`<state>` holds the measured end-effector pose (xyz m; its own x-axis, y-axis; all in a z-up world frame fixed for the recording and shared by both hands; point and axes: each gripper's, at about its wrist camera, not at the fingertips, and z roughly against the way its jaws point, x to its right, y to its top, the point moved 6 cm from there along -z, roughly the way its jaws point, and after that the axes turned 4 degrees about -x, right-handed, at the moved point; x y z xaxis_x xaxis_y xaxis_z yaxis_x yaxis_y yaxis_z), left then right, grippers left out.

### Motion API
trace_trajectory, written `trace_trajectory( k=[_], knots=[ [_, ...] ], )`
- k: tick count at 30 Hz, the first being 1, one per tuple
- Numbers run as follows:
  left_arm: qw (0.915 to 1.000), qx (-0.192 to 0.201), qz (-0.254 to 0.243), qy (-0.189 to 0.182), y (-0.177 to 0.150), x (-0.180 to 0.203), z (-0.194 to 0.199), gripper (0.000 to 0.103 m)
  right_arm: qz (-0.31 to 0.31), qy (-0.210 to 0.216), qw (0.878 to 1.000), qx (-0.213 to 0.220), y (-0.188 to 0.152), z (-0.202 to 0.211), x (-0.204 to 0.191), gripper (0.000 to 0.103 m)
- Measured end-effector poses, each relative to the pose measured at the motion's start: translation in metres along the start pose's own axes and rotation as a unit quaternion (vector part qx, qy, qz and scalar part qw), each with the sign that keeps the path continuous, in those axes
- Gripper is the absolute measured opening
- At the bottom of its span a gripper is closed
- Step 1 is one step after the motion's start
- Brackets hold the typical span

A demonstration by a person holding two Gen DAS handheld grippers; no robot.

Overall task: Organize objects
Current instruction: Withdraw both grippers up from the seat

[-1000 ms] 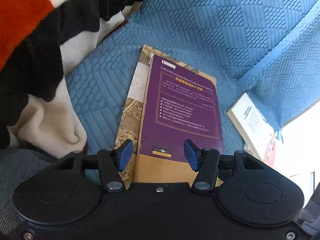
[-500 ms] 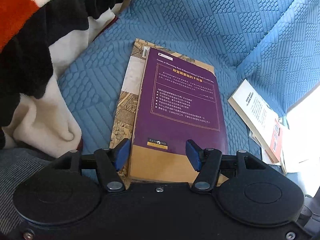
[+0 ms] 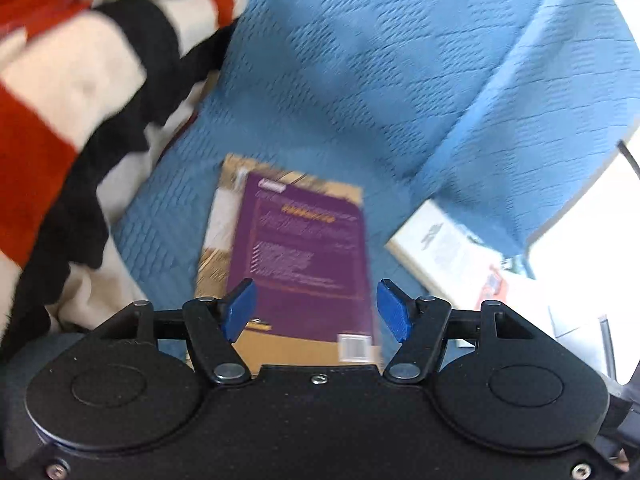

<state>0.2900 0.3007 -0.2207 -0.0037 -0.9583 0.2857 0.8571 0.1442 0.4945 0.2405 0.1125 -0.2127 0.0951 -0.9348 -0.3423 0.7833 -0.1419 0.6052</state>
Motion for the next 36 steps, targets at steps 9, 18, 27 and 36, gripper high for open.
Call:
trace_trajectory(
  k=[9, 18, 27, 36],
  knots=[
    [0.9977, 0.033, -0.052, -0.030, 0.003, 0.062, 0.055, 0.067, 0.008, 0.001, 0.999, 0.050, 0.025, 0.085, -0.002, 0.019],
    [0.9946, 0.034, -0.074, -0.064, -0.025, 0.109, 0.096, 0.068, 0.012, -0.010, 0.998, 0.059, 0.007, 0.134, 0.010, 0.019],
    [0.9906, 0.029, -0.114, -0.069, -0.055, 0.142, 0.114, 0.068, 0.010, -0.025, 0.998, 0.058, -0.013, 0.173, 0.015, 0.019],
    [0.9891, 0.032, -0.118, -0.083, -0.087, 0.156, 0.136, 0.072, -0.005, -0.037, 0.997, 0.060, -0.039, 0.210, 0.031, 0.020]
  ],
)
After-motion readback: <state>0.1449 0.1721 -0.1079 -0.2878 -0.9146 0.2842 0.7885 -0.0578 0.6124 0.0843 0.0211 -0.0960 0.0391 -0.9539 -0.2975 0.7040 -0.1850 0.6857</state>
